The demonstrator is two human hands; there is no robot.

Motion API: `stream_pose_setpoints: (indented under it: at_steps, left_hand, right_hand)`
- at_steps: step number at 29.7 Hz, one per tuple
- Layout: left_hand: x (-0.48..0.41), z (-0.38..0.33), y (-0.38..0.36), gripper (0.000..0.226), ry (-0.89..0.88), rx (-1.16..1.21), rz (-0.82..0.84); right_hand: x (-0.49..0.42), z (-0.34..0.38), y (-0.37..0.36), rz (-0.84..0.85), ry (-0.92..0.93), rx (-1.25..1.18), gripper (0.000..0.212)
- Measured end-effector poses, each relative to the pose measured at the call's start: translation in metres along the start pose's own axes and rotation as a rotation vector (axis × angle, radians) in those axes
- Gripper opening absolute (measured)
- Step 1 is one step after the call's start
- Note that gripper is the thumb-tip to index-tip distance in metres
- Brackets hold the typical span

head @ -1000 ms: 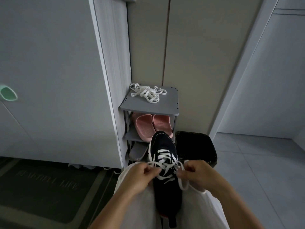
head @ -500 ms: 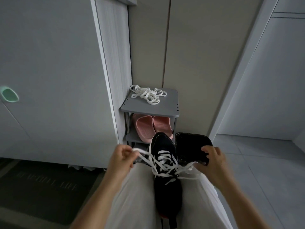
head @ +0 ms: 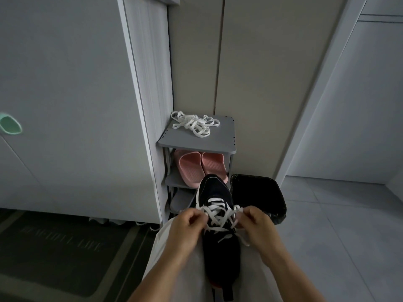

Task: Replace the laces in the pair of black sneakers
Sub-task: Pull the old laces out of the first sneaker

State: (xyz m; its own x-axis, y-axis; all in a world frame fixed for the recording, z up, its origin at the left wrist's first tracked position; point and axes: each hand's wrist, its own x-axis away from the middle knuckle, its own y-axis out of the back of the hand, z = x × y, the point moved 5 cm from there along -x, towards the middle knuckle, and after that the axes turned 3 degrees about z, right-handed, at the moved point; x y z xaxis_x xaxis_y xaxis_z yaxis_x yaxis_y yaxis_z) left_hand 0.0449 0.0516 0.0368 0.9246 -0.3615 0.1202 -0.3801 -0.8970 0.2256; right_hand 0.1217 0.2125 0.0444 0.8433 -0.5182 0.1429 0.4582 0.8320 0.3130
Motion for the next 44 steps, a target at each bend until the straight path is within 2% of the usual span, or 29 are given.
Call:
stream_pose_setpoints:
  at_steps: [3,5,7,10,14,17,19,20,22,24,25,26,28,29,31,33,35,37,40,42,44]
  left_hand:
    - [-0.003,-0.008,0.030,0.016,0.068,0.459,-0.176]
    - [-0.010,-0.018,0.057,0.023,0.092,0.707,-0.241]
    - [-0.018,-0.026,0.087,0.029,0.067,0.780,-0.277]
    - [-0.027,-0.029,0.122,0.026,-0.027,0.499,-0.362]
    - [-0.036,-0.040,0.135,0.009,-0.247,-0.242,-0.483]
    - [-0.042,-0.052,0.138,0.008,-0.362,-0.370,-0.532]
    - [-0.045,-0.056,0.138,0.009,-0.399,-0.426,-0.558]
    - [-0.048,-0.056,0.135,0.009,-0.399,-0.478,-0.537]
    - [-0.051,-0.051,0.119,0.004,-0.328,-0.627,-0.416]
    - [-0.045,-0.040,0.095,0.026,-0.309,-0.775,-0.285]
    - [-0.036,-0.036,0.080,0.034,-0.363,-0.788,-0.240]
    - [-0.025,-0.031,0.065,0.034,-0.418,-0.733,-0.192]
    - [0.000,-0.022,0.035,0.020,-0.442,-0.563,-0.046]
    - [0.011,-0.015,0.021,0.014,-0.421,-0.525,0.021]
    - [0.022,-0.006,0.003,0.012,-0.415,-0.552,0.053]
    - [0.024,-0.005,-0.001,0.017,-0.428,-0.590,0.028]
    - [0.020,-0.007,0.001,0.020,-0.423,-0.558,-0.007]
    - [0.012,-0.003,0.006,0.022,-0.334,-0.447,0.003]
    - [0.000,0.007,0.014,0.031,-0.196,-0.222,-0.005]
    - [-0.001,0.009,0.012,0.033,-0.150,-0.164,-0.019]
    - [-0.001,0.007,0.009,0.033,-0.134,-0.117,-0.002]
  right_hand:
    - [-0.005,-0.005,0.020,-0.106,-0.035,-0.450,0.021]
    - [-0.012,-0.004,0.048,-0.232,-0.012,-0.486,0.027]
    - [-0.022,-0.003,0.078,-0.364,0.030,-0.522,0.033]
    - [-0.033,-0.002,0.109,-0.455,0.051,-0.464,0.034]
    - [-0.040,0.002,0.137,-0.539,0.043,-0.192,0.020]
    - [-0.037,0.010,0.156,-0.640,0.115,-0.064,0.011]
    - [-0.033,0.014,0.159,-0.677,0.164,0.110,0.011]
    - [-0.033,0.016,0.156,-0.660,0.164,0.189,0.012]
    - [-0.039,0.013,0.142,-0.506,0.109,0.319,0.014]
    - [-0.041,0.002,0.116,-0.299,-0.026,0.537,0.022]
    - [-0.038,-0.002,0.102,-0.245,-0.040,0.669,0.028]
    - [-0.034,-0.002,0.088,-0.237,0.029,0.751,0.030]
    - [-0.018,0.006,0.059,-0.227,0.265,0.712,0.018]
    - [-0.010,0.009,0.045,-0.127,0.314,0.655,0.015]
    - [0.000,0.004,0.017,0.178,0.256,0.564,0.015]
    - [0.005,-0.005,0.005,0.312,0.179,0.571,0.012]
    - [0.003,-0.006,0.008,0.295,0.162,0.472,0.013]
    - [-0.001,-0.004,0.020,0.199,0.121,0.236,0.018]
    - [-0.012,-0.012,0.064,-0.140,0.057,-0.130,0.024]
    - [-0.015,-0.016,0.088,-0.255,0.061,-0.100,0.023]
    - [-0.013,-0.012,0.083,-0.126,0.086,0.079,0.021]
